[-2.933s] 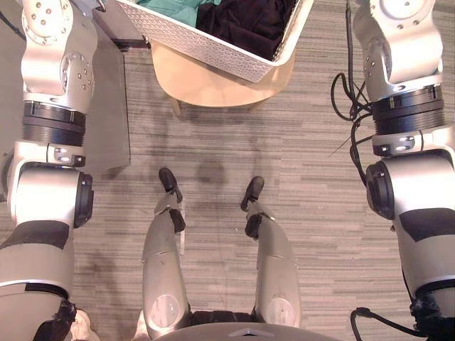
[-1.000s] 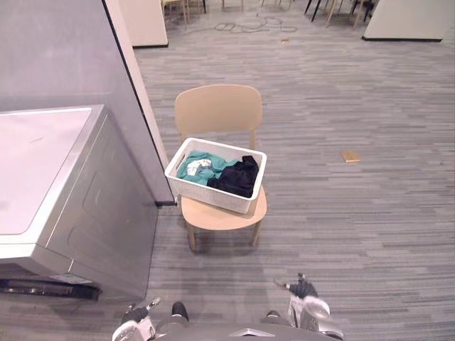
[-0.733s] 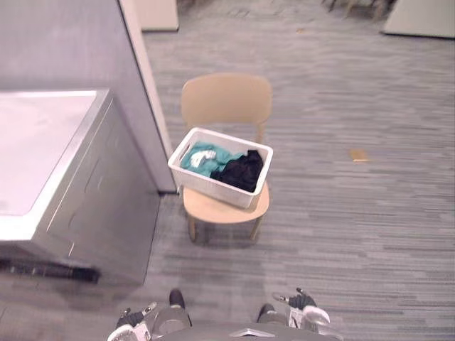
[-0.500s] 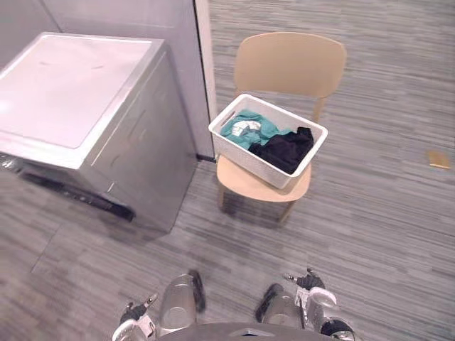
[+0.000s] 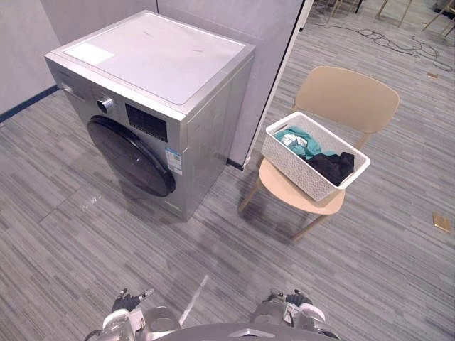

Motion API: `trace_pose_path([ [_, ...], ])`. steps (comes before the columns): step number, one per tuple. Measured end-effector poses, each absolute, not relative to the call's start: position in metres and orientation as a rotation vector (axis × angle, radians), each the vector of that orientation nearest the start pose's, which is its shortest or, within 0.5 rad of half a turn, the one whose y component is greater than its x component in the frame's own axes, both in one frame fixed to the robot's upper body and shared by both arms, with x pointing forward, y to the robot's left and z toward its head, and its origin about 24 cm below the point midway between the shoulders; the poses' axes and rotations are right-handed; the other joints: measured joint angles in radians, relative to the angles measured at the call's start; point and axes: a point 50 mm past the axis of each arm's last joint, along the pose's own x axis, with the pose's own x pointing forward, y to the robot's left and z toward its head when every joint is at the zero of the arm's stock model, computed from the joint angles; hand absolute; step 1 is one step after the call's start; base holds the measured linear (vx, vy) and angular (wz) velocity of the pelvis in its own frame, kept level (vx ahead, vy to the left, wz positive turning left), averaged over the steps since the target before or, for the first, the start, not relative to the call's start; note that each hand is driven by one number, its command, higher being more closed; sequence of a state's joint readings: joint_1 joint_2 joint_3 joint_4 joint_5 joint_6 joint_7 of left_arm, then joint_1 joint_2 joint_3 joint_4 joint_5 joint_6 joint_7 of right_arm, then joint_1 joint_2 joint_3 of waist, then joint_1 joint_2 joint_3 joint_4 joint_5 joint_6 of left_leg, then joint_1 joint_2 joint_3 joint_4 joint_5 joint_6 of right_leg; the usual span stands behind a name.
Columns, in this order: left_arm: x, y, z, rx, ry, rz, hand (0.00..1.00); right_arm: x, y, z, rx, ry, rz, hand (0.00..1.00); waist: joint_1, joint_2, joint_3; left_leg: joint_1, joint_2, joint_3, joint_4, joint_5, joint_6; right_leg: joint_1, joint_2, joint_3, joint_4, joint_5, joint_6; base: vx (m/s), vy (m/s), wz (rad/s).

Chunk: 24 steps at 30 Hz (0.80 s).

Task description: Pick up the laundry basket with both hands and put the clothes into the washing machine.

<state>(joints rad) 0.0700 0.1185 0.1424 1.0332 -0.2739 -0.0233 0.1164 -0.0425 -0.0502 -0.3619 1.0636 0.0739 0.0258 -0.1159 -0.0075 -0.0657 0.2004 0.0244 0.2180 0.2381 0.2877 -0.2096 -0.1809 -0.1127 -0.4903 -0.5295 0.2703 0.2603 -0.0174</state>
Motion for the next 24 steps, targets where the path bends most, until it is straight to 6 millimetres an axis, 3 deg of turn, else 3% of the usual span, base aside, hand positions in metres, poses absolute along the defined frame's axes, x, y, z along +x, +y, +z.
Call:
trace_pose_path([
  [1, 0.100, 0.221, -0.155, -0.131, 1.049, 0.449, 0.00, 0.131, -0.214, -0.150, 0.159, 1.022, -0.473, 0.00, -0.007, 0.013, 0.004, 0.000, -0.003, -0.009, -0.030, 0.021, 0.005, -0.013, 0.015, 0.049, 0.005, 0.011, -0.015, -0.18, -0.019, 0.28],
  [3, 0.098, 0.222, -0.156, -0.102, 1.060, 0.428, 0.00, 0.135, -0.213, -0.148, 0.158, 1.004, -0.465, 0.00, -0.012, 0.030, 0.013, 0.008, 0.020, -0.042, -0.072, 0.059, 0.007, -0.037, 0.098, 0.177, 0.134, -0.148, 0.037, -0.10, -0.053, 0.28],
  [4, 0.094, 0.225, -0.156, -0.105, 1.071, 0.437, 0.00, 0.134, -0.211, -0.149, 0.157, 1.010, -0.457, 0.00, -0.007, 0.026, 0.010, 0.017, 0.030, -0.054, -0.094, 0.078, -0.002, -0.048, 0.153, 0.235, 0.222, -0.263, 0.089, -0.06, -0.172, 0.30],
  [5, 0.092, 0.228, -0.157, -0.108, 1.075, 0.452, 0.00, 0.129, -0.206, -0.151, 0.158, 1.022, -0.446, 0.00, 0.002, 0.014, 0.005, 0.019, 0.040, -0.069, -0.113, 0.096, -0.013, -0.049, 0.213, 0.299, 0.263, -0.382, 0.114, -0.06, -0.241, 0.33],
  [6, 0.088, 0.232, -0.156, -0.102, 1.082, 0.471, 0.00, 0.124, -0.198, -0.154, 0.179, 1.033, -0.439, 0.00, 0.010, -0.004, -0.008, 0.014, 0.040, -0.082, -0.129, 0.111, -0.017, -0.034, 0.240, 0.363, 0.231, -0.462, 0.188, -0.05, -0.272, 0.31],
  [7, 0.087, 0.231, -0.157, -0.108, 1.087, 0.479, 0.00, 0.126, -0.199, -0.153, 0.186, 1.019, -0.444, 0.00, 0.010, -0.003, -0.010, 0.015, 0.048, -0.103, -0.141, 0.124, -0.012, -0.031, 0.259, 0.365, 0.227, -0.488, 0.191, -0.05, -0.247, 0.48],
  [8, 0.082, 0.232, -0.159, -0.126, 1.107, 0.504, 0.00, 0.128, -0.199, -0.151, 0.194, 1.001, -0.444, 0.00, 0.002, 0.005, -0.018, 0.013, 0.052, -0.134, -0.178, 0.164, 0.053, -0.017, 0.297, 0.379, 0.200, -0.520, 0.171, -0.03, -0.231, 0.65],
  [11, 0.071, 0.223, -0.164, -0.167, 1.150, 0.529, 0.00, 0.112, -0.211, -0.153, 0.203, 1.015, -0.496, 0.00, -0.005, 0.022, -0.042, -0.009, -0.037, -0.156, -0.214, 0.198, 0.099, 0.051, 0.330, 0.380, 0.080, -0.493, 0.136, 0.05, -0.155, 0.98],
  [14, 0.060, 0.221, -0.166, -0.204, 1.167, 0.576, 0.00, 0.111, -0.208, -0.155, 0.194, 1.028, -0.471, 0.00, 0.019, 0.034, -0.050, -0.011, -0.035, -0.157, -0.219, 0.222, 0.070, 0.080, 0.333, 0.356, 0.056, -0.471, 0.140, 0.06, -0.017, 0.44],
  [17, 0.058, 0.222, -0.166, -0.239, 1.162, 0.612, 0.00, 0.125, -0.200, -0.152, 0.196, 0.998, -0.426, 0.00, 0.033, 0.022, -0.039, -0.128, -0.035, -0.155, -0.040, 0.197, 0.032, 0.081, 0.320, 0.331, 0.055, -0.454, 0.140, 0.01, 0.022, 0.36],
  [19, 0.058, 0.220, -0.166, -0.270, 1.152, 0.640, 0.00, 0.134, -0.197, -0.149, 0.207, 0.975, -0.422, 0.00, 0.038, 0.026, -0.035, -0.197, -0.016, -0.102, 0.081, 0.193, 0.027, 0.084, 0.307, 0.323, 0.066, -0.446, 0.139, -0.02, 0.078, 0.20],
  [21, 0.058, 0.216, -0.166, -0.281, 1.152, 0.655, 0.00, 0.138, -0.199, -0.145, 0.223, 0.943, -0.438, 0.00, 0.039, 0.043, -0.024, -0.189, 0.002, -0.053, 0.090, 0.178, 0.078, 0.094, 0.300, 0.316, 0.067, -0.448, 0.139, -0.09, 0.091, 0.10],
  [24, 0.062, 0.214, -0.165, -0.264, 1.147, 0.639, 0.00, 0.133, -0.205, -0.144, 0.265, 0.924, -0.502, 0.00, 0.027, 0.065, -0.019, -0.179, -0.004, -0.010, -0.014, 0.158, 0.103, 0.087, 0.281, 0.273, 0.069, -0.457, 0.135, -0.17, 0.058, 0.45],
])
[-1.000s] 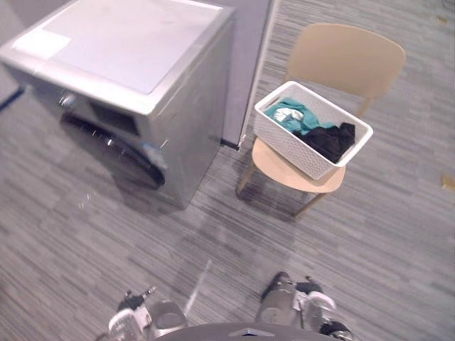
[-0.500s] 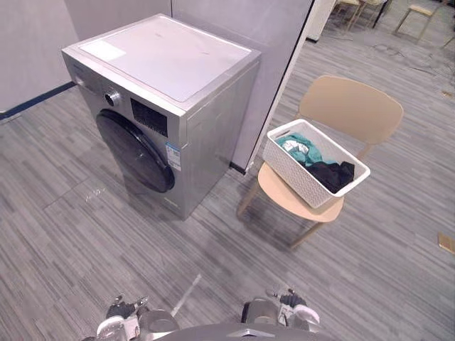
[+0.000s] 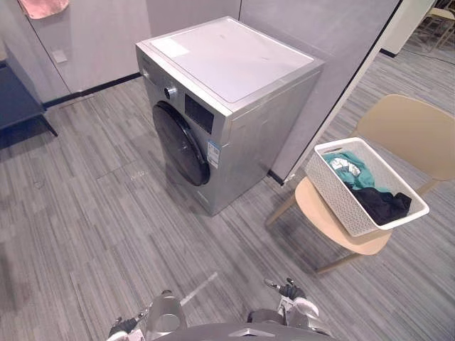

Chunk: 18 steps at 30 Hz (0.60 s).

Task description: Pick up the laundry basket with both hands and put the clothes into the washing machine.

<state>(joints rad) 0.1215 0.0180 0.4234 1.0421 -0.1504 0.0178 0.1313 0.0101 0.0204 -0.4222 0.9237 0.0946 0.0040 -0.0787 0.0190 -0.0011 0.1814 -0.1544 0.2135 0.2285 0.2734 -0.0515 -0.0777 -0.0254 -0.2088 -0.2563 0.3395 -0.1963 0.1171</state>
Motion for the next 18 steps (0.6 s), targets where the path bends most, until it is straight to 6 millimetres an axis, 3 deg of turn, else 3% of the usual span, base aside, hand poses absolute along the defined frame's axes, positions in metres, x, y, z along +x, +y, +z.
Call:
trace_pose_path([
  [2, 0.062, 0.214, -0.165, -0.237, 1.156, 0.632, 0.00, 0.116, -0.212, -0.149, 0.273, 0.956, -0.551, 0.00, -0.009, 0.001, 0.000, 0.002, -0.022, 0.053, -0.057, 0.019, 0.028, 0.001, -0.037, -0.031, -0.005, 0.005, 0.010, -0.09, 0.047, 0.69],
  [3, 0.063, 0.213, -0.165, -0.227, 1.157, 0.624, 0.00, 0.110, -0.215, -0.150, 0.271, 0.969, -0.565, 0.00, -0.010, 0.002, 0.001, 0.003, -0.030, 0.063, -0.072, 0.021, 0.026, 0.000, -0.045, -0.034, -0.006, 0.004, 0.012, -0.04, 0.060, 0.55],
  [5, 0.062, 0.212, -0.166, -0.202, 1.165, 0.600, 0.00, 0.099, -0.227, -0.152, 0.271, 0.995, -0.617, 0.00, -0.015, 0.014, 0.000, 0.027, -0.077, 0.076, -0.171, 0.086, 0.008, -0.011, -0.068, -0.028, -0.028, 0.001, 0.030, -0.05, 0.091, 0.36],
  [8, 0.064, 0.213, -0.165, -0.136, 1.171, 0.542, 0.00, 0.091, -0.233, -0.155, 0.255, 1.044, -0.623, 0.00, -0.020, 0.016, -0.002, 0.056, -0.116, 0.072, -0.246, 0.136, 0.015, 0.016, -0.076, -0.025, -0.082, 0.012, 0.048, 0.01, 0.107, 0.16],
  [13, 0.067, 0.221, -0.164, -0.024, 1.189, 0.465, 0.00, 0.096, -0.226, -0.156, 0.255, 1.057, -0.621, 0.00, -0.020, -0.018, -0.001, 0.070, -0.206, 0.071, -0.258, 0.128, 0.054, 0.028, -0.140, -0.006, -0.100, 0.013, 0.061, 0.10, 0.129, 0.06],
  [15, 0.071, 0.221, -0.164, 0.011, 1.187, 0.432, 0.00, 0.106, -0.224, -0.153, 0.237, 1.035, -0.597, 0.00, -0.033, -0.027, 0.009, 0.086, -0.241, 0.044, -0.256, 0.108, 0.080, 0.008, -0.176, 0.023, 0.030, 0.065, -0.027, 0.16, 0.119, 0.37],
  [17, 0.071, 0.222, -0.164, 0.023, 1.188, 0.422, 0.00, 0.118, -0.223, -0.149, 0.205, 1.000, -0.556, 0.00, -0.030, -0.016, 0.017, 0.125, -0.222, 0.022, -0.257, 0.099, 0.083, -0.062, -0.160, 0.073, 0.208, 0.141, -0.118, 0.17, 0.098, 0.32],
  [18, 0.068, 0.222, -0.164, 0.021, 1.193, 0.424, 0.00, 0.121, -0.219, -0.148, 0.194, 0.991, -0.532, 0.00, -0.026, -0.013, 0.024, 0.142, -0.213, 0.017, -0.259, 0.094, 0.088, -0.085, -0.143, 0.111, 0.269, 0.151, -0.112, 0.21, 0.030, 0.21],
])
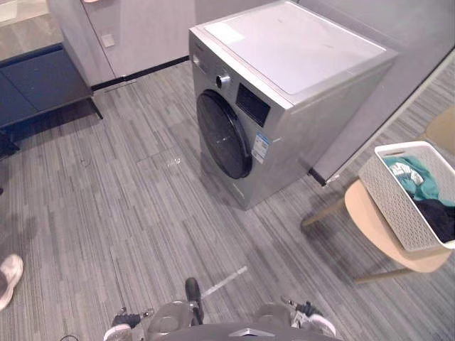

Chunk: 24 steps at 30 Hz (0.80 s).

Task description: Pick up the laundry basket with both hands and put the clothes into the washing machine.

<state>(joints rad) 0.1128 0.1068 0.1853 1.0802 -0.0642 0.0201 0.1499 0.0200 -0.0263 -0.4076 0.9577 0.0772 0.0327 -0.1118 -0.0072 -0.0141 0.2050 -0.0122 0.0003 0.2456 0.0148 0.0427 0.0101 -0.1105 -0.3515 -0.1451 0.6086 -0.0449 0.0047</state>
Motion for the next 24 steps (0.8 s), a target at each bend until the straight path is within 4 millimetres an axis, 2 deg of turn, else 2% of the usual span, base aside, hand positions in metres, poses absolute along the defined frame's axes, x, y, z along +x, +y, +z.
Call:
trace_pose_path([
  [1, 0.066, 0.223, -0.164, 0.022, 1.198, 0.429, 0.00, 0.128, -0.206, -0.148, 0.211, 0.976, -0.493, 0.00, 0.004, -0.019, -0.005, 0.017, 0.014, -0.009, 0.001, -0.012, 0.008, -0.022, 0.048, 0.044, 0.058, -0.052, 0.034, 0.17, -0.045, 0.12],
  [2, 0.066, 0.224, -0.164, 0.020, 1.198, 0.435, 0.00, 0.132, -0.200, -0.147, 0.213, 0.971, -0.470, 0.00, 0.008, -0.025, -0.007, 0.026, 0.021, -0.013, 0.001, -0.016, 0.007, -0.032, 0.079, 0.057, 0.074, -0.086, 0.049, 0.13, -0.113, 0.20],
  [3, 0.065, 0.224, -0.164, 0.022, 1.202, 0.433, 0.00, 0.136, -0.196, -0.146, 0.230, 0.952, -0.458, 0.00, 0.006, -0.026, -0.007, 0.042, 0.034, -0.027, 0.002, -0.023, 0.002, -0.037, 0.141, 0.064, 0.069, -0.142, 0.061, 0.12, -0.117, 0.25],
  [4, 0.065, 0.224, -0.164, 0.023, 1.203, 0.431, 0.00, 0.137, -0.195, -0.145, 0.251, 0.936, -0.454, 0.00, 0.005, -0.025, -0.006, 0.058, 0.041, -0.031, 0.001, -0.028, -0.004, -0.037, 0.193, 0.057, 0.014, -0.172, 0.062, 0.12, -0.114, 0.27],
  [5, 0.065, 0.224, -0.164, 0.020, 1.204, 0.435, 0.00, 0.137, -0.195, -0.145, 0.256, 0.934, -0.451, 0.00, 0.006, -0.025, -0.006, 0.064, 0.042, -0.031, 0.001, -0.029, -0.004, -0.036, 0.210, 0.051, -0.031, -0.176, 0.059, 0.11, -0.139, 0.17],
  [6, 0.063, 0.225, -0.164, -0.010, 1.206, 0.467, 0.00, 0.135, -0.194, -0.146, 0.276, 0.937, -0.445, 0.00, 0.004, -0.033, -0.013, 0.062, 0.030, -0.032, 0.002, -0.033, -0.013, -0.021, 0.236, 0.057, -0.189, -0.126, 0.032, 0.08, -0.124, 0.08],
  [7, 0.061, 0.227, -0.164, -0.020, 1.206, 0.485, 0.00, 0.132, -0.192, -0.148, 0.283, 0.946, -0.447, 0.00, 0.004, -0.045, -0.020, 0.061, 0.017, -0.034, 0.000, -0.037, -0.019, -0.021, 0.231, 0.058, -0.240, -0.078, 0.030, 0.10, -0.145, 0.25],
  [8, 0.061, 0.223, -0.166, -0.048, 1.213, 0.498, 0.00, 0.128, -0.196, -0.149, 0.289, 0.956, -0.466, 0.00, -0.003, -0.030, -0.026, 0.068, 0.026, -0.055, -0.008, -0.040, -0.030, -0.001, 0.237, 0.042, -0.255, -0.076, 0.051, 0.13, -0.104, 0.28],
  [10, 0.060, 0.214, -0.168, -0.086, 1.221, 0.504, 0.00, 0.117, -0.207, -0.151, 0.299, 0.975, -0.515, 0.00, 0.001, 0.004, -0.043, 0.083, 0.045, -0.048, -0.035, -0.029, -0.047, 0.014, 0.257, 0.028, -0.299, -0.072, 0.046, 0.18, -0.092, 0.13],
  [12, 0.057, 0.206, -0.170, -0.138, 1.231, 0.525, 0.00, 0.110, -0.213, -0.152, 0.299, 0.988, -0.542, 0.00, 0.009, 0.027, -0.057, 0.109, 0.070, -0.033, -0.065, -0.010, -0.068, 0.037, 0.288, 0.026, -0.334, -0.063, 0.040, 0.22, -0.117, -0.13],
  [17, 0.049, 0.208, -0.171, -0.157, 1.253, 0.531, 0.00, 0.096, -0.213, -0.157, 0.344, 1.032, -0.584, 0.00, 0.011, 0.019, -0.076, 0.148, 0.094, -0.025, -0.093, -0.011, -0.083, 0.094, 0.321, 0.023, -0.407, -0.049, 0.034, 0.10, -0.045, -0.06],
  [18, 0.044, 0.210, -0.171, -0.136, 1.278, 0.511, 0.00, 0.081, -0.216, -0.163, 0.434, 1.068, -0.638, 0.00, 0.010, 0.019, -0.111, 0.151, 0.075, -0.028, -0.099, -0.018, -0.069, 0.146, 0.316, 0.027, -0.527, 0.011, 0.047, 0.04, 0.003, 0.01],
  [24, 0.043, 0.210, -0.171, -0.138, 1.278, 0.513, 0.00, 0.080, -0.217, -0.163, 0.441, 1.068, -0.649, 0.00, 0.010, 0.019, -0.111, 0.149, 0.076, -0.028, -0.099, -0.018, -0.070, 0.147, 0.316, 0.025, -0.533, 0.011, 0.047, 0.00, 0.000, 0.01],
])
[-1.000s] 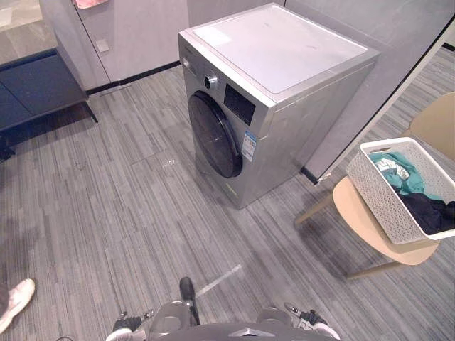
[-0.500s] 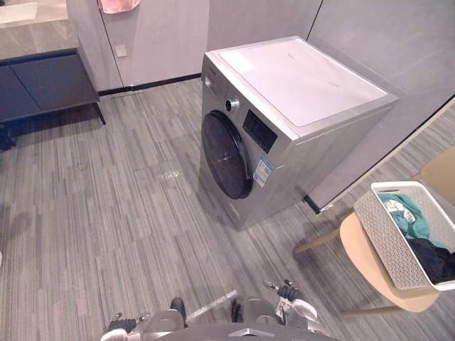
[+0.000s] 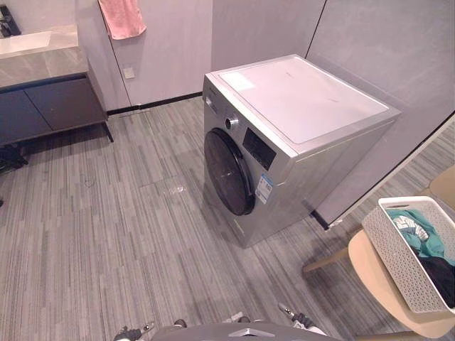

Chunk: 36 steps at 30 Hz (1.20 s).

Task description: Pick up the laundry basket with both hands and put the clothes into the washing machine.

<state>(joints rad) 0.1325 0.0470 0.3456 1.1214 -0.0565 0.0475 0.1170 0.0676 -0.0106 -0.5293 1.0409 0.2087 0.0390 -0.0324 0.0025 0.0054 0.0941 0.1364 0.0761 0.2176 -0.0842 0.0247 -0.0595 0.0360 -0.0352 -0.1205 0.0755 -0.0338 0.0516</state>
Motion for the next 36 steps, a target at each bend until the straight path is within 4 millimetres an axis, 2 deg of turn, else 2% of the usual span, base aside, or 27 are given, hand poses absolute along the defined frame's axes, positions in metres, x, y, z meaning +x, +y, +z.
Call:
trace_pose_path([
  [7, 0.039, 0.210, -0.173, -0.224, 1.293, 0.562, 0.00, 0.064, -0.220, -0.167, 0.533, 1.096, -0.755, 0.00, 0.000, 0.000, -0.003, -0.016, 0.004, -0.021, 0.000, 0.000, -0.001, 0.040, 0.002, -0.037, -0.071, 0.029, 0.000, 0.02, -0.008, 0.11],
  [10, 0.039, 0.210, -0.173, -0.288, 1.284, 0.607, 0.00, 0.060, -0.220, -0.168, 0.574, 1.106, -0.787, 0.00, 0.000, -0.003, -0.006, -0.054, 0.009, -0.045, 0.036, -0.011, -0.010, 0.034, 0.000, -0.065, -0.057, 0.014, -0.004, 0.03, -0.018, 0.31],
  [12, 0.044, 0.212, -0.172, -0.369, 1.257, 0.667, 0.00, 0.061, -0.220, -0.168, 0.593, 1.096, -0.797, 0.00, 0.005, -0.004, 0.009, -0.179, 0.043, -0.055, 0.310, -0.125, -0.015, 0.010, -0.004, -0.096, 0.011, -0.049, -0.015, -0.01, -0.018, 0.40],
  [13, 0.044, 0.213, -0.172, -0.386, 1.251, 0.681, 0.00, 0.061, -0.220, -0.167, 0.597, 1.092, -0.799, 0.00, 0.007, -0.003, 0.017, -0.225, 0.056, -0.047, 0.410, -0.143, -0.011, 0.008, -0.004, -0.103, 0.031, -0.064, -0.016, -0.03, -0.007, 0.39],
  [15, 0.046, 0.212, -0.172, -0.453, 1.223, 0.722, 0.00, 0.067, -0.219, -0.167, 0.571, 1.093, -0.758, 0.00, 0.024, -0.020, 0.046, -0.390, 0.092, -0.069, 0.762, -0.141, 0.006, 0.018, -0.024, -0.107, 0.101, -0.114, -0.021, -0.02, 0.014, 0.17],
  [16, 0.046, 0.212, -0.172, -0.462, 1.222, 0.727, 0.00, 0.068, -0.220, -0.166, 0.560, 1.094, -0.749, 0.00, 0.028, -0.020, 0.046, -0.412, 0.098, -0.081, 0.797, -0.157, 0.003, 0.018, -0.032, -0.106, 0.114, -0.124, -0.021, 0.05, 0.072, -0.10],
  [17, 0.045, 0.212, -0.172, -0.468, 1.223, 0.729, 0.00, 0.072, -0.220, -0.165, 0.558, 1.086, -0.744, 0.00, 0.027, -0.020, 0.045, -0.438, 0.121, -0.084, 0.791, -0.178, -0.001, 0.020, -0.037, -0.099, 0.119, -0.131, -0.013, 0.11, 0.131, -0.17],
  [18, 0.045, 0.212, -0.172, -0.481, 1.218, 0.740, 0.00, 0.078, -0.220, -0.164, 0.555, 1.074, -0.732, 0.00, 0.025, -0.019, 0.045, -0.464, 0.166, -0.082, 0.725, -0.183, -0.001, 0.013, -0.046, -0.092, 0.119, -0.135, -0.009, 0.16, 0.206, -0.28],
  [19, 0.043, 0.213, -0.172, -0.500, 1.211, 0.763, 0.00, 0.082, -0.219, -0.164, 0.551, 1.068, -0.716, 0.00, 0.028, -0.020, 0.044, -0.474, 0.212, -0.081, 0.614, -0.168, -0.007, 0.001, -0.057, -0.075, 0.122, -0.142, 0.002, 0.16, 0.220, -0.33],
  [20, 0.041, 0.213, -0.172, -0.512, 1.210, 0.779, 0.00, 0.084, -0.219, -0.163, 0.547, 1.066, -0.710, 0.00, 0.030, -0.020, 0.044, -0.472, 0.231, -0.084, 0.545, -0.153, -0.012, -0.006, -0.066, -0.065, 0.127, -0.148, 0.011, 0.21, 0.294, -0.37],
  [21, 0.036, 0.209, -0.173, -0.536, 1.218, 0.798, 0.00, 0.085, -0.219, -0.163, 0.540, 1.065, -0.705, 0.00, 0.031, -0.015, 0.039, -0.466, 0.255, -0.103, 0.433, -0.123, -0.049, -0.022, -0.089, -0.041, 0.145, -0.165, 0.038, 0.26, 0.387, -0.36],
  [22, 0.027, 0.205, -0.174, -0.555, 1.237, 0.818, 0.00, 0.083, -0.223, -0.163, 0.542, 1.066, -0.718, 0.00, 0.031, -0.002, 0.030, -0.452, 0.254, -0.155, 0.362, -0.114, -0.056, -0.032, -0.110, -0.015, 0.163, -0.187, 0.074, 0.29, 0.439, -0.37],
  [23, 0.025, 0.203, -0.175, -0.560, 1.248, 0.816, 0.00, 0.081, -0.226, -0.163, 0.543, 1.067, -0.731, 0.00, 0.034, 0.008, 0.025, -0.438, 0.252, -0.177, 0.344, -0.115, -0.057, -0.031, -0.126, 0.000, 0.167, -0.198, 0.092, 0.33, 0.566, -0.42],
  [24, 0.015, 0.197, -0.176, -0.570, 1.278, 0.826, 0.00, 0.079, -0.232, -0.162, 0.537, 1.073, -0.745, 0.00, 0.036, 0.028, 0.009, -0.424, 0.229, -0.201, 0.350, -0.108, -0.084, -0.024, -0.163, 0.022, 0.168, -0.217, 0.126, 0.43, 0.753, -0.35],
  [25, 0.008, 0.201, -0.176, -0.543, 1.298, 0.823, 0.00, 0.078, -0.230, -0.163, 0.556, 1.075, -0.756, 0.00, 0.027, 0.003, -0.013, -0.446, 0.163, -0.186, 0.433, -0.066, -0.132, -0.019, -0.237, 0.037, 0.165, -0.223, 0.147, 0.46, 0.754, -0.30],
  [26, 0.008, 0.208, -0.175, -0.513, 1.299, 0.815, 0.00, 0.074, -0.225, -0.165, 0.577, 1.092, -0.762, 0.00, 0.020, -0.024, -0.025, -0.464, 0.127, -0.175, 0.480, -0.111, -0.118, -0.014, -0.275, 0.045, 0.161, -0.204, 0.141, 0.40, 0.586, -0.17],
  [27, 0.009, 0.213, -0.175, -0.477, 1.313, 0.794, 0.00, 0.078, -0.218, -0.167, 0.589, 1.099, -0.760, 0.00, 0.013, -0.033, -0.034, -0.481, 0.106, -0.146, 0.549, -0.164, -0.092, -0.034, -0.303, 0.070, 0.187, -0.133, 0.104, 0.31, 0.426, -0.27],
  [28, 0.010, 0.214, -0.175, -0.466, 1.311, 0.785, 0.00, 0.082, -0.218, -0.166, 0.586, 1.085, -0.758, 0.00, 0.017, -0.033, -0.034, -0.475, 0.106, -0.128, 0.563, -0.175, -0.077, -0.061, -0.308, 0.086, 0.221, -0.096, 0.068, 0.35, 0.511, -0.58],
  [29, 0.015, 0.216, -0.174, -0.431, 1.310, 0.746, 0.00, 0.090, -0.220, -0.164, 0.584, 1.068, -0.749, 0.00, 0.016, -0.021, -0.027, -0.446, 0.106, -0.087, 0.566, -0.194, -0.053, -0.119, -0.318, 0.081, 0.313, -0.030, -0.025, 0.41, 0.566, -0.73],
  [30, 0.023, 0.219, -0.173, -0.394, 1.302, 0.705, 0.00, 0.098, -0.217, -0.162, 0.586, 1.054, -0.729, 0.00, 0.003, -0.027, -0.024, -0.396, 0.109, -0.047, 0.547, -0.200, -0.032, -0.174, -0.321, 0.074, 0.445, -0.019, -0.043, 0.34, 0.419, -0.66],
  [31, 0.027, 0.220, -0.173, -0.377, 1.295, 0.688, 0.00, 0.103, -0.215, -0.162, 0.579, 1.050, -0.708, 0.00, -0.002, -0.027, -0.023, -0.367, 0.109, -0.033, 0.531, -0.201, -0.024, -0.195, -0.314, 0.062, 0.509, -0.034, -0.031, 0.32, 0.314, -0.60],
  [32, 0.036, 0.223, -0.171, -0.341, 1.278, 0.654, 0.00, 0.114, -0.211, -0.159, 0.555, 1.039, -0.671, 0.00, -0.001, -0.025, -0.022, -0.292, 0.108, 0.005, 0.481, -0.202, -0.016, -0.231, -0.299, 0.002, 0.617, -0.080, -0.014, 0.28, 0.212, -0.68],
  [33, 0.044, 0.227, -0.169, -0.303, 1.248, 0.622, 0.00, 0.118, -0.209, -0.158, 0.539, 1.032, -0.651, 0.00, -0.001, -0.022, -0.019, -0.221, 0.107, 0.044, 0.432, -0.202, -0.014, -0.254, -0.272, -0.070, 0.671, -0.127, -0.019, 0.26, 0.164, -0.74],
  [35, 0.056, 0.231, -0.166, -0.276, 1.203, 0.606, 0.00, 0.128, -0.204, -0.155, 0.514, 1.006, -0.608, 0.00, -0.001, -0.021, -0.015, -0.160, 0.103, 0.096, 0.380, -0.202, -0.014, -0.285, -0.214, -0.163, 0.659, -0.172, -0.019, 0.21, 0.055, -0.65],
  [36, 0.063, 0.232, -0.164, -0.264, 1.182, 0.603, 0.00, 0.136, -0.201, -0.152, 0.498, 0.980, -0.574, 0.00, -0.004, -0.025, -0.010, -0.139, 0.089, 0.120, 0.360, -0.202, -0.014, -0.291, -0.188, -0.227, 0.571, -0.160, -0.020, 0.19, 0.004, -0.55],
])
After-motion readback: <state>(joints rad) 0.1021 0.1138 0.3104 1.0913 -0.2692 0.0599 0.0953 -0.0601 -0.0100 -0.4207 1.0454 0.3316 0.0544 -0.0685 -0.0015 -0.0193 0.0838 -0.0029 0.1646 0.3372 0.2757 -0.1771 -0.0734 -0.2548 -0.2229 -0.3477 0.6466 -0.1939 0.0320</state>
